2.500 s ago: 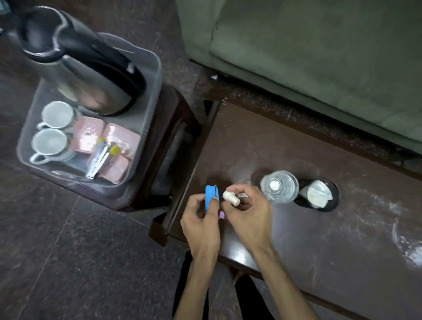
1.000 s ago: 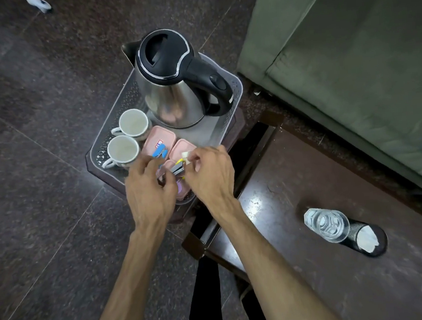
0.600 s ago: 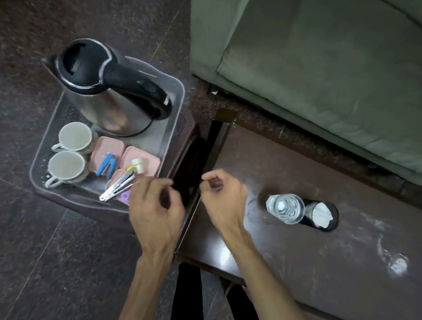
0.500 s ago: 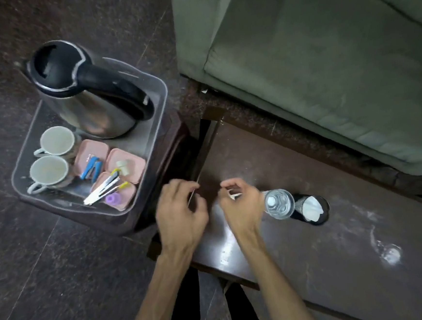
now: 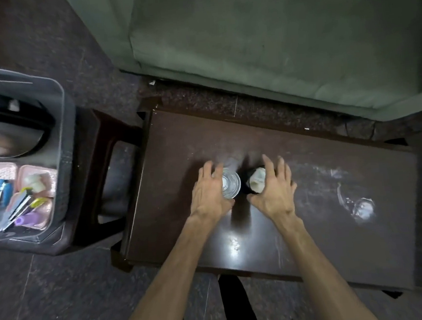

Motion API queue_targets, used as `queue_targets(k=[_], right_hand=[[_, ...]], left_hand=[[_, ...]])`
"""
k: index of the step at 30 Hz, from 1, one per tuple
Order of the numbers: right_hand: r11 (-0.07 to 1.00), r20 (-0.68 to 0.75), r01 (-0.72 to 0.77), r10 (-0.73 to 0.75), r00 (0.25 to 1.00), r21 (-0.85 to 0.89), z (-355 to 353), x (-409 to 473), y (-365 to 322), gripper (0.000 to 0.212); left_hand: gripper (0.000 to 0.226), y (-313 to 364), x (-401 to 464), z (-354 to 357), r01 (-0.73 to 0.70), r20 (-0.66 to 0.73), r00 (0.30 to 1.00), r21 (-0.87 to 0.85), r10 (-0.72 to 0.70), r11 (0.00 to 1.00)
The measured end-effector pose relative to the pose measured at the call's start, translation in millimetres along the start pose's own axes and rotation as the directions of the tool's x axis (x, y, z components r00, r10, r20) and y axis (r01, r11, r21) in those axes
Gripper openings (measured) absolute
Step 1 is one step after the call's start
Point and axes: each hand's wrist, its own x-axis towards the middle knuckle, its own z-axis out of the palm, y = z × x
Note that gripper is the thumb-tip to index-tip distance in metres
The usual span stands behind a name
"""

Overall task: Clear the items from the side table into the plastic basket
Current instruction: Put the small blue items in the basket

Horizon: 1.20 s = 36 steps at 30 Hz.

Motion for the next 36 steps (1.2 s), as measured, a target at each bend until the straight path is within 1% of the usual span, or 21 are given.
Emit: queue_targets(k=[2, 4, 7, 11, 15, 21, 26, 32, 34, 36], right_hand=[[0.998, 0.019, 0.055, -0.056, 0.998, 0.007, 2, 5, 8, 0.109], [0.995, -0.023, 0.084, -0.083, 0.996, 0.055, 3, 8, 15, 0.102], [0.991, -0.071, 0.099, -0.093, 0.993, 0.090, 4, 9, 22, 0.100], [0.984, -0.098, 0.103, -0.089, 0.991, 0.146, 3, 11, 30, 0.101], [0.984, -0.098, 0.104, -0.090, 0.991, 0.148, 1, 16, 33, 0.103], [0.989, -0.113, 0.112, -0.101, 0.988, 0.101, 1, 21, 33, 0.106], [0.990, -0.087, 0.120, -0.114, 0.990, 0.070, 0, 23, 34, 0.107], [0.989, -0.039, 0.120, -0.117, 0.992, 0.088, -4, 20, 36, 0.116], [0.987, -0.060, 0.124, -0.118, 0.991, 0.103, -8, 14, 36, 0.111], [0.982, -0.110, 0.156, -0.144, 0.983, 0.106, -14, 5, 36, 0.098]], left_hand=[[0.094, 3, 4, 7, -0.007, -0.053, 0.999, 0.007, 0.007, 1.000], [0.087, 7, 6, 10, 0.001, -0.107, 0.994, -0.006, -0.001, 1.000], [0.087, 12, 11, 10, 0.016, -0.157, 0.987, -0.009, -0.017, 1.000], [0.091, 21, 23, 4, 0.035, -0.203, 0.979, -0.001, -0.034, 0.999], [0.091, 28, 33, 0, 0.048, -0.201, 0.979, 0.019, -0.044, 0.999], [0.085, 31, 34, 6, 0.043, -0.213, 0.977, 0.043, -0.033, 0.998], [0.091, 34, 31, 4, 0.054, -0.194, 0.980, 0.044, -0.044, 0.998], [0.101, 37, 19, 2, 0.056, -0.159, 0.986, 0.066, -0.045, 0.996], [0.097, 39, 10, 1, 0.050, -0.170, 0.985, 0.097, -0.033, 0.994], [0.087, 42, 0, -1, 0.043, -0.179, 0.984, 0.121, -0.021, 0.992]])
